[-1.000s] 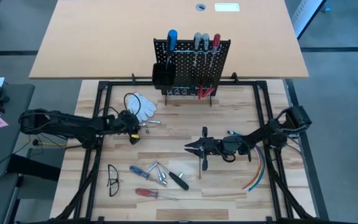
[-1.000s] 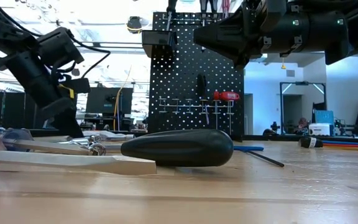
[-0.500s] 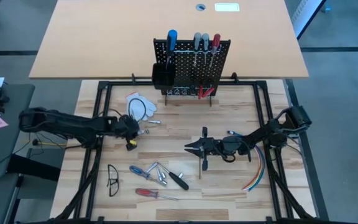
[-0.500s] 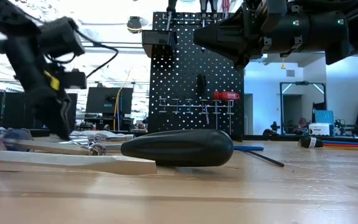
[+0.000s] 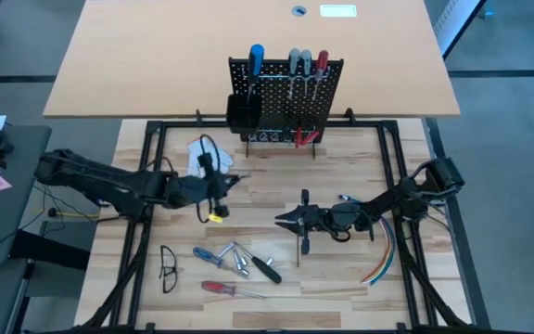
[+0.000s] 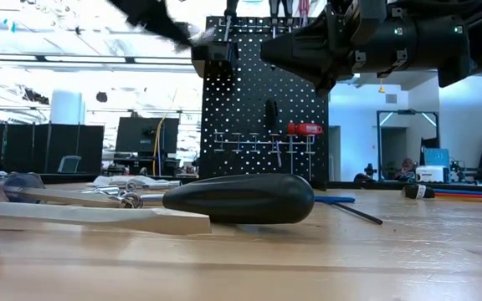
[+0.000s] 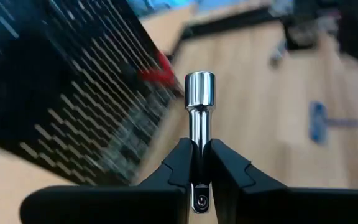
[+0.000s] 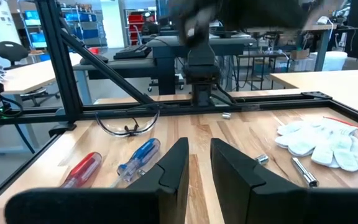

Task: Hang tools onto peg board
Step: Put the extension bar in the pegboard bin, then put the socket in the pegboard bin

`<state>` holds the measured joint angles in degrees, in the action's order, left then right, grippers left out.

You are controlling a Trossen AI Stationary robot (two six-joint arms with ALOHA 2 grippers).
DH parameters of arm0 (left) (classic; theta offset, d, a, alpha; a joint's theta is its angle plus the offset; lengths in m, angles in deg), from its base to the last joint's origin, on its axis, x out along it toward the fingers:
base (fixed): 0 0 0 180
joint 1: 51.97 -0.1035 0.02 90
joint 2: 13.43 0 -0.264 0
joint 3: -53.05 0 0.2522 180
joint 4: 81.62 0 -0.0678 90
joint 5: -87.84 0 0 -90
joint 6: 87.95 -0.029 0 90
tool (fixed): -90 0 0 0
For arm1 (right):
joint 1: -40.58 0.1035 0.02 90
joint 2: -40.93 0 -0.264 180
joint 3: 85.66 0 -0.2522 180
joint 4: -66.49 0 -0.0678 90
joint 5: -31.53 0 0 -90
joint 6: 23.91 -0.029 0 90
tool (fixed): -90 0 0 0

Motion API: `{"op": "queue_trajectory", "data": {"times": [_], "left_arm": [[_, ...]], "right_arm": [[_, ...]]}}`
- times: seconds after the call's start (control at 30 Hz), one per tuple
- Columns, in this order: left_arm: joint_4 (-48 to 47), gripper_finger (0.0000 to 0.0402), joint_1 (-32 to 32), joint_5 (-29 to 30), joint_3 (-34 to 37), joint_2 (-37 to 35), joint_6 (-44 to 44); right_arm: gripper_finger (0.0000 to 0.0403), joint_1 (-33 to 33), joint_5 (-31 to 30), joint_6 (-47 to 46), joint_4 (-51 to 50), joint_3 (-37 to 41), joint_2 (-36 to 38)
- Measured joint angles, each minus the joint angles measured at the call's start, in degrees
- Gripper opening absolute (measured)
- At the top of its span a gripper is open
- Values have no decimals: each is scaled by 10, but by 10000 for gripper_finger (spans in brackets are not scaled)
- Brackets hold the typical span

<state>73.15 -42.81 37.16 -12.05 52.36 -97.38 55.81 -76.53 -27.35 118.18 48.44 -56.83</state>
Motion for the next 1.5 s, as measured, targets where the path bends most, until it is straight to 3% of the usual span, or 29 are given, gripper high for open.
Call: {"op": "queue_trajectory", "data": {"times": [0.23, 0.43, 0.6, 1.03, 1.2, 1.5], "left_arm": [[-80, 24, -62, 80, -212, 107, -129], [-236, 24, -138, 90, -391, 191, -140], [-331, 24, -189, 89, -478, 251, -149], [-420, 41, -233, 73, -494, 271, -123], [-418, 69, -233, 31, -494, 271, -133], [-417, 118, -231, 31, -494, 264, -133]], "right_arm": [[76, 0, 0, -1, -1, 0, 0], [76, 0, 0, -1, -9, 0, 0], [76, 0, 0, -1, -9, 0, 0], [76, 0, 0, -1, -11, 0, 0], [76, 0, 0, -1, -10, 0, 0], [76, 0, 0, 0, -12, 0, 0]]}}
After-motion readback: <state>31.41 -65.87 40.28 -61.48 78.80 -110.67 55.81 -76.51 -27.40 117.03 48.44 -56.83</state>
